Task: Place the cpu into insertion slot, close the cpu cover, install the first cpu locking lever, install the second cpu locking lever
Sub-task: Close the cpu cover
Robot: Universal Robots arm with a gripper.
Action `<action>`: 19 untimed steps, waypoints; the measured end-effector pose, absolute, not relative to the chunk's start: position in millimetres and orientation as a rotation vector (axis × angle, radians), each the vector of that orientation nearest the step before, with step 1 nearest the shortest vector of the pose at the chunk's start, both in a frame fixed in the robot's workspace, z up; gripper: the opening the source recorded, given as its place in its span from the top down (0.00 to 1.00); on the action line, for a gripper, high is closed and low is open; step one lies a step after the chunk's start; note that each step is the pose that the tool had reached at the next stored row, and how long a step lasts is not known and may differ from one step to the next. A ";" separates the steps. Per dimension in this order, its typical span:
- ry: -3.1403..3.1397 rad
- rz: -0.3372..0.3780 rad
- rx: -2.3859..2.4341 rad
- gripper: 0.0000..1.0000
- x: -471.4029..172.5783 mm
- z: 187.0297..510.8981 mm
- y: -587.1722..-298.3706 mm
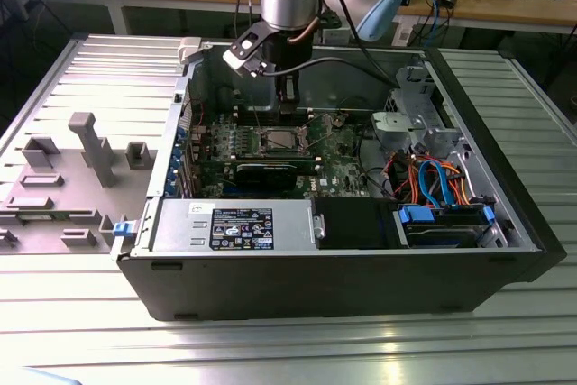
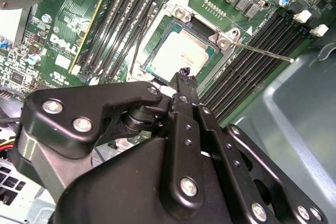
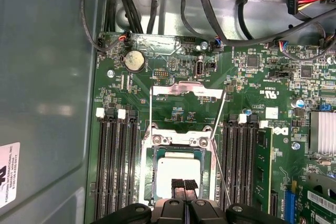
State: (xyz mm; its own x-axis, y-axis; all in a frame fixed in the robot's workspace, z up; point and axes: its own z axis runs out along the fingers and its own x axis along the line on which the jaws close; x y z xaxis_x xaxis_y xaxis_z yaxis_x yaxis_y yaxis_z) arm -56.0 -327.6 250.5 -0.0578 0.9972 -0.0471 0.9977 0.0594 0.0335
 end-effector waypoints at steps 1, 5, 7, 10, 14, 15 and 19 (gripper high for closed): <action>2.244 -0.012 2.116 0.89 -56.0 250.7 -327.6; 2.244 -0.012 2.116 0.89 -56.0 251.6 -327.6; 2.244 -0.012 2.116 0.89 -56.0 252.1 -327.6; 2.244 -0.012 2.116 0.89 -56.0 252.6 -327.6; 2.244 -0.012 2.116 0.89 -56.0 253.5 -327.6; 2.244 -0.012 2.116 0.89 -56.0 253.7 -327.6; 2.244 -0.012 2.116 0.89 -56.0 254.5 -327.6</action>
